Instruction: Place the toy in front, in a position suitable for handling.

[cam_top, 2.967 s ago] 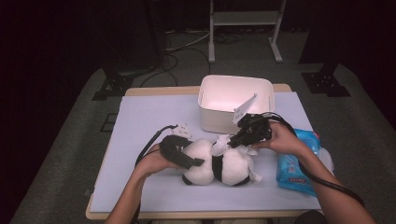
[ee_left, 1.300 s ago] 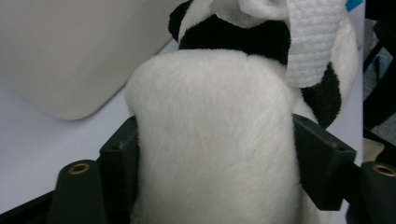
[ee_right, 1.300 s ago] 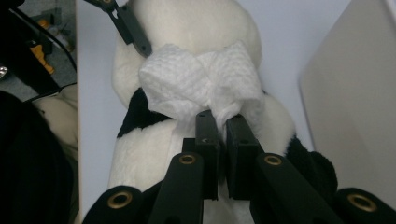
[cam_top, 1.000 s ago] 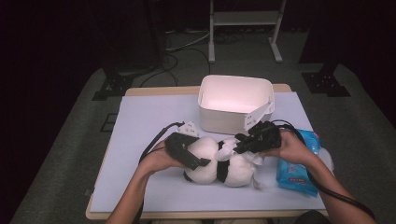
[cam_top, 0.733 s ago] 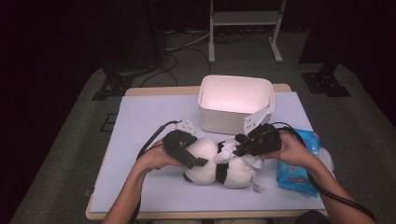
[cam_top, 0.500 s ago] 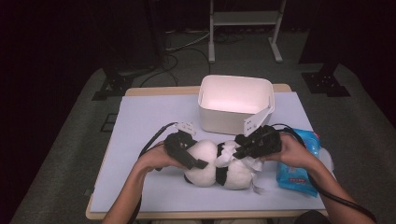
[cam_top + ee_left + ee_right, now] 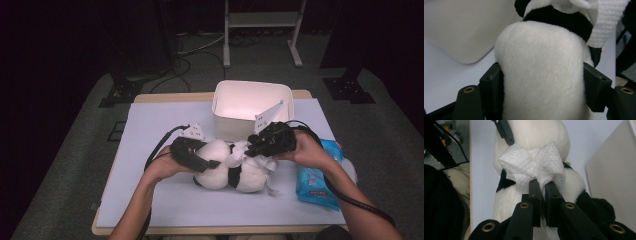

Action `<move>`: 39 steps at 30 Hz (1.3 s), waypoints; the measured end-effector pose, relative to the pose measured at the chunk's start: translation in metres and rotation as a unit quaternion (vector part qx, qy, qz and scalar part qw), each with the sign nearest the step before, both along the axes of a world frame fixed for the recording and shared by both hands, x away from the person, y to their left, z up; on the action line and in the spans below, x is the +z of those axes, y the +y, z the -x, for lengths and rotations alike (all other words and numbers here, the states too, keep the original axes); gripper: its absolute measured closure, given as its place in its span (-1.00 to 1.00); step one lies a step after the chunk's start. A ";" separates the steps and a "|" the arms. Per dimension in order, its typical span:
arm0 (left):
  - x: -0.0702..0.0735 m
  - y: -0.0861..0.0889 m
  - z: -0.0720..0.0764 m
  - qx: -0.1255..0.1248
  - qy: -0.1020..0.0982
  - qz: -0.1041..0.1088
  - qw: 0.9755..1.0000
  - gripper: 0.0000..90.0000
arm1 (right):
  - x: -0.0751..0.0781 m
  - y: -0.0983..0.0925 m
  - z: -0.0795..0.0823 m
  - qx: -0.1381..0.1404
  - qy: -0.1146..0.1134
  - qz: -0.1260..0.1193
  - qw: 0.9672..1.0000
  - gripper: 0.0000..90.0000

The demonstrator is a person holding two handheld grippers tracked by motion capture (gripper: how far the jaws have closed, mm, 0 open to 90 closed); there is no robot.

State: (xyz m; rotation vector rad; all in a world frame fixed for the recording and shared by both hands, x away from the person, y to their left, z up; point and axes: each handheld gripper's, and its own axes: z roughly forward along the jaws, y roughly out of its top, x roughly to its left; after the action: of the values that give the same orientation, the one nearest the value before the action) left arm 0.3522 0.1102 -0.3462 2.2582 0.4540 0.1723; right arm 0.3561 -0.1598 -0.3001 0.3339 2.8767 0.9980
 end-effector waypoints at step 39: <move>-0.011 0.002 0.006 -0.001 0.005 -0.006 1.000 -0.42 | -0.053 -0.085 -0.005 -0.096 0.062 -0.032 0.993 0.88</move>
State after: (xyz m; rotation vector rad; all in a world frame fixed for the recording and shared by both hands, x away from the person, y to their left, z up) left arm 0.3458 0.1124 -0.3571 2.2717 0.4568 0.1622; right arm 0.3611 -0.2451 -0.3528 0.6856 2.8547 1.0709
